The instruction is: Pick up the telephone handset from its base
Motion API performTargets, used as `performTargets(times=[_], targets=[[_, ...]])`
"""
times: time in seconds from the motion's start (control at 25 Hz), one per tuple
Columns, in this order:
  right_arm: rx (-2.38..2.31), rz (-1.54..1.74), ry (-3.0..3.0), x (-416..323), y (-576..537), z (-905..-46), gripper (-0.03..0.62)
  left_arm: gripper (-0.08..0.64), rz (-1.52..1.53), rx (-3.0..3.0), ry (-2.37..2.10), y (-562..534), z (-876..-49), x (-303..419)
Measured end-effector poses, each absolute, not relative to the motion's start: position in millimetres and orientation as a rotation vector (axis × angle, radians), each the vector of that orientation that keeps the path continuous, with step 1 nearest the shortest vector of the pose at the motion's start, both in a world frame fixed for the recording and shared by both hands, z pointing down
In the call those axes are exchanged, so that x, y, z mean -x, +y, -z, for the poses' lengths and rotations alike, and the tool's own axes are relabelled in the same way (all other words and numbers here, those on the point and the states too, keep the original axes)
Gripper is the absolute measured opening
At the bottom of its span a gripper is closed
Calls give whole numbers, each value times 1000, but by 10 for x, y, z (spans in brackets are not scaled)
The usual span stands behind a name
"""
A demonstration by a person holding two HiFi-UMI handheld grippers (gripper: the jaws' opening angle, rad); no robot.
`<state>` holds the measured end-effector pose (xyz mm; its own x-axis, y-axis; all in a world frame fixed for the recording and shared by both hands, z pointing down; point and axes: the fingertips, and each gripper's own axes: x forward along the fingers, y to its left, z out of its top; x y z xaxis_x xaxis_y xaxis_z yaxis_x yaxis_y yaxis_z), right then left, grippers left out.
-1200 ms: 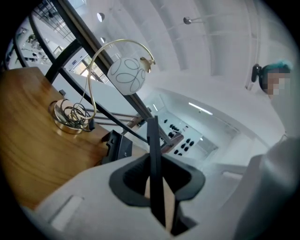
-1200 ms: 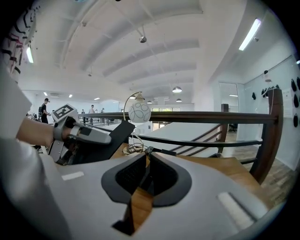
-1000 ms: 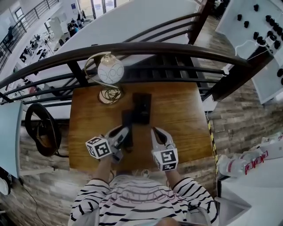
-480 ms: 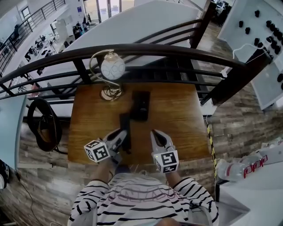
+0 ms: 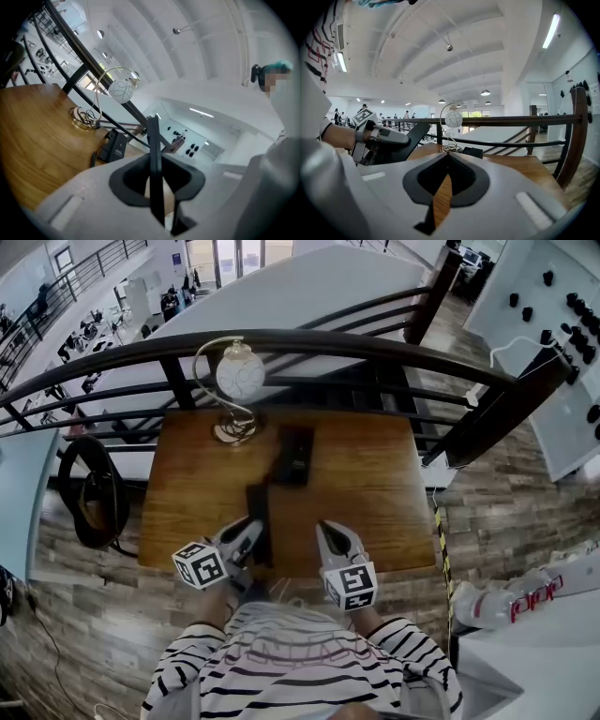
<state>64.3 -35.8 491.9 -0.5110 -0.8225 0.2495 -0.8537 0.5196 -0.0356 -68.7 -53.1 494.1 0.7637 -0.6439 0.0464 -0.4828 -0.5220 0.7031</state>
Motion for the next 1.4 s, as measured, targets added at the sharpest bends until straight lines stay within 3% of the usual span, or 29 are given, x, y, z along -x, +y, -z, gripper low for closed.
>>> performTargets(times=[1.4], targets=[[-1313, -319, -2564, -588, 216, -5242, 2, 74, 270, -2177, -879, 177, -5198, 613]])
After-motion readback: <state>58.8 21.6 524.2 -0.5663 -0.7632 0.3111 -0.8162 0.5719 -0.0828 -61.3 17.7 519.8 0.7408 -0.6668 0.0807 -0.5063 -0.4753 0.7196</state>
